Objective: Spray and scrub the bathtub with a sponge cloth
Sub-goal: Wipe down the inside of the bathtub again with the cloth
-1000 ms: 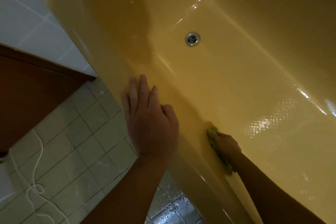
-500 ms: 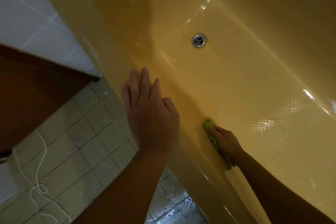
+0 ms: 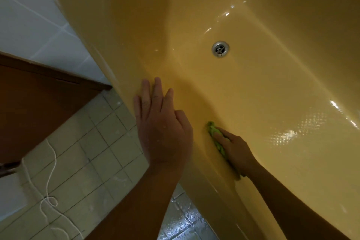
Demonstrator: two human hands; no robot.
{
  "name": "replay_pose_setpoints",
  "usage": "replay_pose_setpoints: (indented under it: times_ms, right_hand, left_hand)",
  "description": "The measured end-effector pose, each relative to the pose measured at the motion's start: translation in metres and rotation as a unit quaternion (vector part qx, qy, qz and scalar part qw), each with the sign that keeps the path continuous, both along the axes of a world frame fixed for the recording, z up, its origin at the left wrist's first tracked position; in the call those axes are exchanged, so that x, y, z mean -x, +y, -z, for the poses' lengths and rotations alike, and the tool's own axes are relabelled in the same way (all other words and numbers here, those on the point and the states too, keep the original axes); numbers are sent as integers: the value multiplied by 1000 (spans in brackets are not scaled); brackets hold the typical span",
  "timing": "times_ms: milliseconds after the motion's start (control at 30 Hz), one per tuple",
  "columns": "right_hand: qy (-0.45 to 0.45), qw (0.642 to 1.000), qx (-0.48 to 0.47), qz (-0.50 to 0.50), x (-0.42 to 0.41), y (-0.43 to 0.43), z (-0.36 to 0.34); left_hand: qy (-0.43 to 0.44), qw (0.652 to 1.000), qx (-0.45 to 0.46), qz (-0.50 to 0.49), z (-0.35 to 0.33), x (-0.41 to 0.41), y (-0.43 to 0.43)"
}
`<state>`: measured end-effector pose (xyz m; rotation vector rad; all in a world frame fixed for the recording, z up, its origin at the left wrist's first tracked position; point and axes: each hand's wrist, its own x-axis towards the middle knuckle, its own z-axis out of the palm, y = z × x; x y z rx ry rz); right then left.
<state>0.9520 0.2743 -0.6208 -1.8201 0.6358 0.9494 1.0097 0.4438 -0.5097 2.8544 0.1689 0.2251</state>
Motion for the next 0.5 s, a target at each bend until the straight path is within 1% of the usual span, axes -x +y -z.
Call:
replay_pose_setpoints:
  times_ms: [33, 67, 100, 133, 167, 233, 300, 333, 367, 433, 500]
  right_hand:
    - [52, 998, 43, -4, 0, -2, 14]
    - [86, 994, 70, -6, -3, 1, 23]
    - [99, 992, 77, -8, -10, 6, 21]
    - [86, 994, 65, -12, -19, 14, 16]
    - [54, 998, 42, -18, -31, 24, 5]
    - [-44, 998, -39, -23, -50, 38, -28]
    - [-142, 985, -96, -21, -49, 45, -65]
    - [-169, 979, -109, -11, -44, 45, -74]
    - [-174, 977, -121, 5, -39, 42, -71]
    - [-139, 983, -113, 34, -30, 30, -47]
    - [-65, 995, -55, 53, -22, 18, -12]
  left_hand:
    - [0, 1000, 4, -4, 1, -1, 0]
    - [-1, 1000, 7, -8, 2, -1, 1]
    - [-2, 1000, 13, -10, 2, -1, 2]
    - [-2, 1000, 18, -11, 2, -1, 2]
    - [-2, 1000, 19, -13, 2, -2, 2]
    - [-2, 1000, 17, -22, 3, -4, 3]
    - [1, 999, 26, -34, 2, -6, 2]
    - [4, 999, 32, -41, 2, -7, 2]
    - [6, 998, 35, -46, 2, -8, 2]
    - [4, 998, 39, -48, 2, -9, 4]
    - [-1, 998, 45, -52, 4, -12, 5]
